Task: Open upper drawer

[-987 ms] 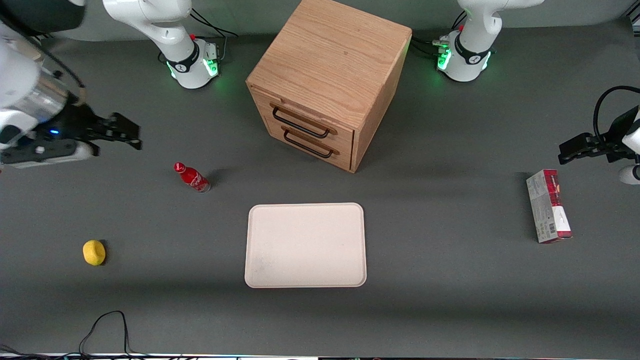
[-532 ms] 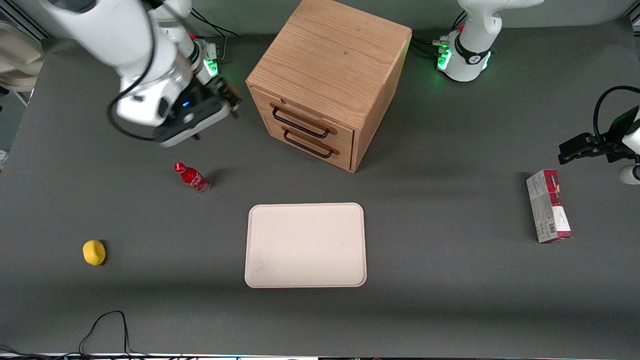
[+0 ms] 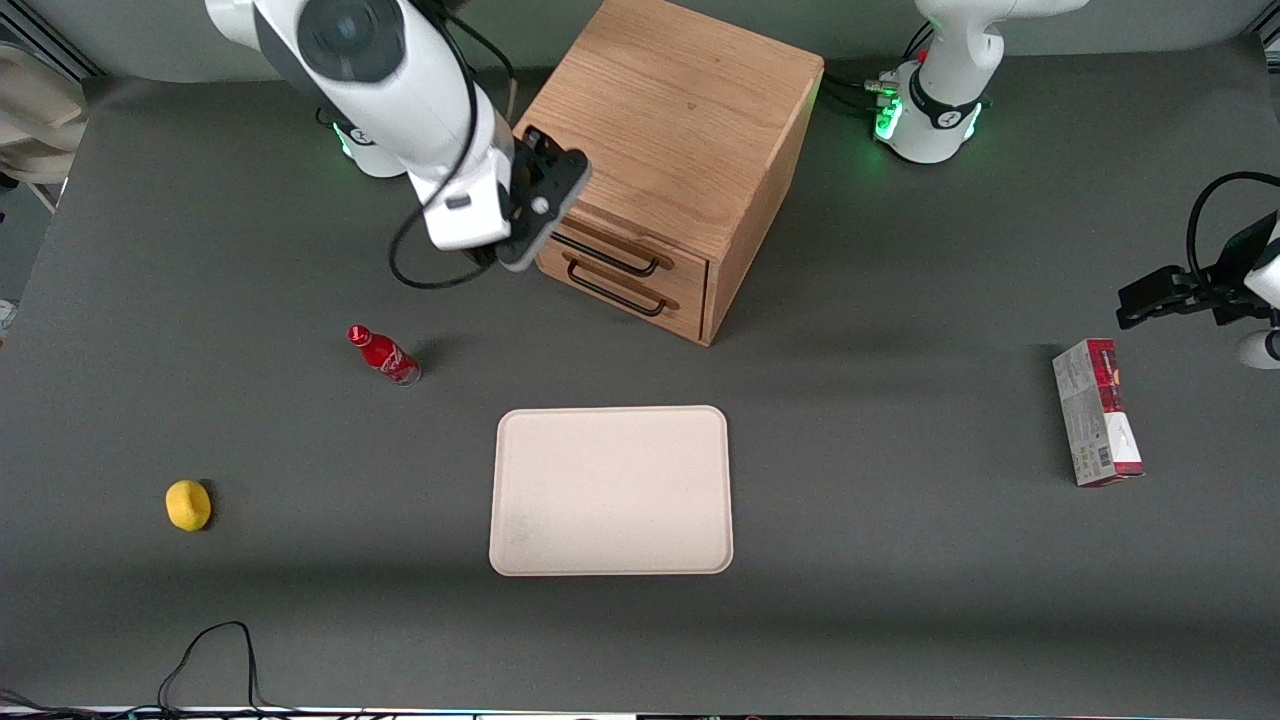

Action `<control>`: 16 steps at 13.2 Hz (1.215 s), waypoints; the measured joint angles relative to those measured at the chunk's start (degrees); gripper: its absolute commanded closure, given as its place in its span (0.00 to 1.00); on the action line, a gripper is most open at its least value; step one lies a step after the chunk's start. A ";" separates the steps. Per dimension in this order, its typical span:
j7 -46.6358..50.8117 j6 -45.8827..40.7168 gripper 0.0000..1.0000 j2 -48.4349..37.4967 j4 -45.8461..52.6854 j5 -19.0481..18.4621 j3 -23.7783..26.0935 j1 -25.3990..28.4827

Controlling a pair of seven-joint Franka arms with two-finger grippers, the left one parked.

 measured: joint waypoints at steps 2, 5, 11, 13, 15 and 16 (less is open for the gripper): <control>-0.97 1.80 0.00 4.30 -0.10 1.05 0.13 -0.01; -1.35 3.83 0.00 7.84 -0.90 1.45 0.58 0.09; -1.61 8.83 0.00 8.83 -5.91 1.46 1.62 0.56; -2.58 10.38 0.00 8.85 -8.07 1.05 1.62 0.57; -2.93 11.02 0.00 8.84 -8.80 0.89 1.62 0.56; -3.27 11.12 0.00 8.84 -8.85 0.34 1.62 0.56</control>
